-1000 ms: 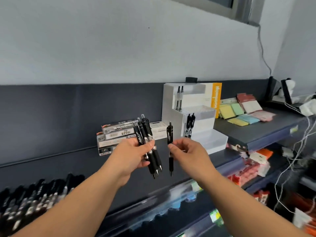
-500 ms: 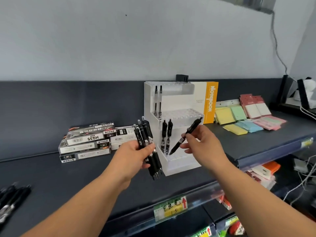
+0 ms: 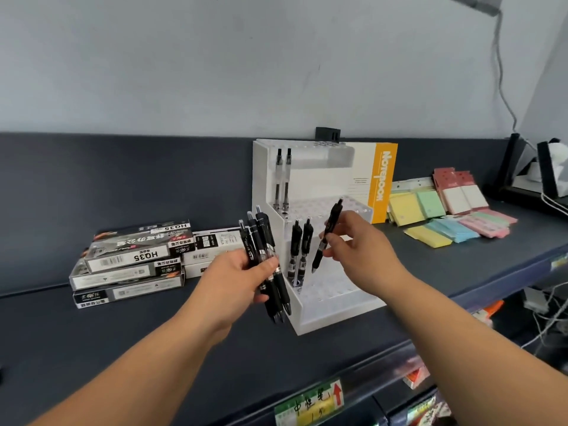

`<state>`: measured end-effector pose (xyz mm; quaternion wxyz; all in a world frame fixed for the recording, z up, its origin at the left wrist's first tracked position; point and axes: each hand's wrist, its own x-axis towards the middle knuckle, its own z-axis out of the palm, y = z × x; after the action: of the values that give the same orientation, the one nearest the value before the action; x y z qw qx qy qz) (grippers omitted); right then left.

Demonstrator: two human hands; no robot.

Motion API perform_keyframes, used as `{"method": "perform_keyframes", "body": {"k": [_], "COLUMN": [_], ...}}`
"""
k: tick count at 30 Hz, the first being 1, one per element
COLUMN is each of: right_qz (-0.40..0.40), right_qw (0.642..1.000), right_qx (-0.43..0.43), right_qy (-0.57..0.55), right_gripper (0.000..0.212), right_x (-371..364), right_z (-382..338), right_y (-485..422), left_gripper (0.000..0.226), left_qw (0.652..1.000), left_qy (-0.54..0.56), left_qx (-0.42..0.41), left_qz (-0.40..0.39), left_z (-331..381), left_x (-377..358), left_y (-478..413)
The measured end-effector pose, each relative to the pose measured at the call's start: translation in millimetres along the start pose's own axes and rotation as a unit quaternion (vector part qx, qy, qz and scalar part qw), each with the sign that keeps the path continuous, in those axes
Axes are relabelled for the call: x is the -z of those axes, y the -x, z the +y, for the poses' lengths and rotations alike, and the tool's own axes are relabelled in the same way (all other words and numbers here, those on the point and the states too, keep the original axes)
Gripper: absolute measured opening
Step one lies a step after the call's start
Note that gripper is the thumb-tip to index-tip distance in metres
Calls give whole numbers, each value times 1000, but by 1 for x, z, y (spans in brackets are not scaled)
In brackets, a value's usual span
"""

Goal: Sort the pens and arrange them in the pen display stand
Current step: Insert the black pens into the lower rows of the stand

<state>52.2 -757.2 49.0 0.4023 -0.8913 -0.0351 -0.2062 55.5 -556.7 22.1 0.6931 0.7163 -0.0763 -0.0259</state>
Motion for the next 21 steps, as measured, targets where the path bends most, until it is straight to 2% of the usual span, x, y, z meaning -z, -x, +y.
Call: {"method": "perform_keyframes", "body": {"k": [11, 16, 18, 21], "right_qz": [-106, -158, -160, -121], "right_qw": [994, 987, 986, 992], "right_qx": [10, 12, 10, 21], "right_qy": [-17, 29, 38, 38], "right_gripper": [11, 13, 14, 16], "right_x": [5, -1, -3, -3], "right_z": [17, 25, 27, 29], "right_y": [-17, -24, -27, -27], "left_gripper": [10, 10, 9, 9], "left_qw": [999, 997, 996, 995], "left_qy": [-2, 0, 0, 1], "left_qx": [-1, 4, 4, 5], "left_qz": [42, 74, 87, 104], "left_z": [-5, -5, -5, -7], "left_x": [-10, -20, -22, -24], "left_y": [-5, -3, -2, -2]}}
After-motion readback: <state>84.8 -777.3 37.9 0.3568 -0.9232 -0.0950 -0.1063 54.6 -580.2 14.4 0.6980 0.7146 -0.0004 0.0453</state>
